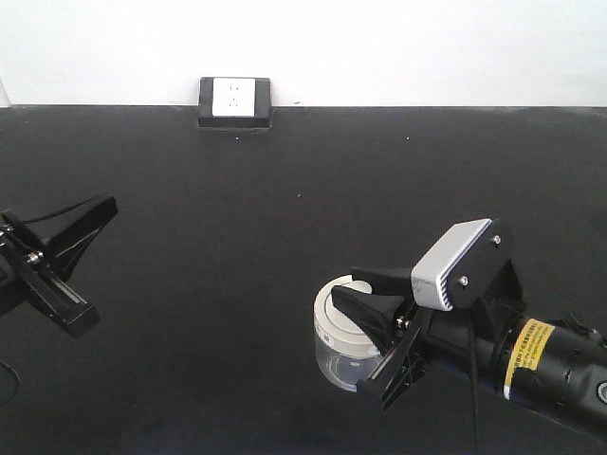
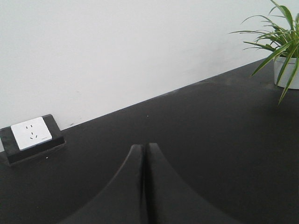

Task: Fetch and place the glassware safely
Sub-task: 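Hold the jar in the right gripper above the bench while the base settles, then lower the jar with the right gripper onto the black benchtop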

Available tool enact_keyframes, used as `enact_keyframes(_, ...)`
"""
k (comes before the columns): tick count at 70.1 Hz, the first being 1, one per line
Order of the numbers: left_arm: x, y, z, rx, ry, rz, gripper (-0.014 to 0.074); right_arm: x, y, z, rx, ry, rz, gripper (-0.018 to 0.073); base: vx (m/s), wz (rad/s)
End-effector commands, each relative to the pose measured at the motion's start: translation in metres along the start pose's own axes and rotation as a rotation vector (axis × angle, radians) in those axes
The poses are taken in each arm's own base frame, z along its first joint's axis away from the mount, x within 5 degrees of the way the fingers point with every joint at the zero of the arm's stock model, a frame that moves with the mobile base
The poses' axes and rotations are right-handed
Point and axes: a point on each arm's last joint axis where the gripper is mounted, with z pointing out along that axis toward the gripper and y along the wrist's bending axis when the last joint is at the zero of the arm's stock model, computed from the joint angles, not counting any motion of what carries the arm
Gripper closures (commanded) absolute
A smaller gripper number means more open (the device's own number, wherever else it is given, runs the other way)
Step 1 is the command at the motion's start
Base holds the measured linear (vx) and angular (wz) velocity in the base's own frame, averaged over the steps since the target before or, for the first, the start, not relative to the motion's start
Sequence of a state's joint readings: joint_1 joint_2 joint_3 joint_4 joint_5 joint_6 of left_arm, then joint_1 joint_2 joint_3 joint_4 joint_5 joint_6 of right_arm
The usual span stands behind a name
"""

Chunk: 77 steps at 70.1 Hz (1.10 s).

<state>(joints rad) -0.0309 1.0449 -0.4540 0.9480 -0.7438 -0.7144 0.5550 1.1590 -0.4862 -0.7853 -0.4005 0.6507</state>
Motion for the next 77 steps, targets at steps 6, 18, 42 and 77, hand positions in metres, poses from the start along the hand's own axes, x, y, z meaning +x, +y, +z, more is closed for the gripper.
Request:
enact_keyframes(6, -0.015, -0.002, 0.0, 0.019, -0.089, -0.02, 0.0603, -0.023, 0.003, -0.004, -0.038, -0.128, -0.011, 0.056, 0.0, 0.0)
enact_keyframes(18, -0.015, -0.002, 0.0, 0.019, -0.089, -0.02, 0.0603, -0.023, 0.003, -0.004, -0.038, -0.128, -0.011, 0.056, 0.0, 0.0)
enact_keyframes(42, -0.015, -0.002, 0.0, 0.019, -0.089, -0.02, 0.0603, -0.023, 0.003, -0.004, -0.037, -0.133, -0.001, 0.056, 0.0, 0.0)
enact_keyframes(77, -0.015, -0.002, 0.0, 0.019, -0.089, -0.02, 0.0603, -0.053, -0.034, 0.036, 0.157, -0.142, 0.111, 0.056, 0.0, 0.0)
